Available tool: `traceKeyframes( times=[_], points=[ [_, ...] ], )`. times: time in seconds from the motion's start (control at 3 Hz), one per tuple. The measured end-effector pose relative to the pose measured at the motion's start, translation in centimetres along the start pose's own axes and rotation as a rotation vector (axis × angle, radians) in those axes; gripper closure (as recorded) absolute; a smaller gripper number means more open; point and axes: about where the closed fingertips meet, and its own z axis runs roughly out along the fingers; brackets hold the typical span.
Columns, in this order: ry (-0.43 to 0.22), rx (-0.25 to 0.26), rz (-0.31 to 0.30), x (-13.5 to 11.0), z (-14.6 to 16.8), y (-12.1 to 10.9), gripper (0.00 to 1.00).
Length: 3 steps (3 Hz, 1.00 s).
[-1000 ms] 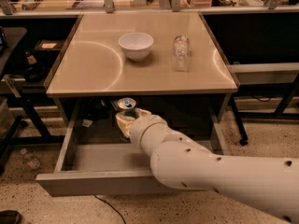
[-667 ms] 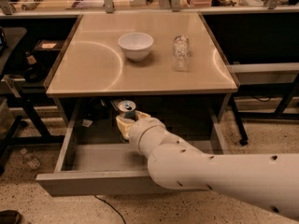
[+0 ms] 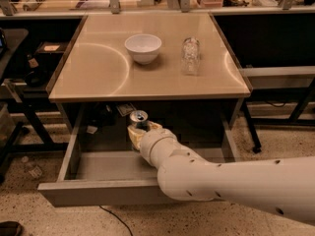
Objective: Place redbull can into top drawer
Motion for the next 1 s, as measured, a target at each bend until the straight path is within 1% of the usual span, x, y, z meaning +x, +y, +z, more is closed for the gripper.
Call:
traceKeyframes(
  times=[0.33,0.67,1.0],
  points=[
    [0.000,0.000,0.000,0.0,0.0,0.0,1.00],
    [-0.013,0.019,0.007,0.3,0.1,-0.2,1.00],
    [-0.037,0.063,0.000,1.1,0.2,-0.9,1.00]
  ],
)
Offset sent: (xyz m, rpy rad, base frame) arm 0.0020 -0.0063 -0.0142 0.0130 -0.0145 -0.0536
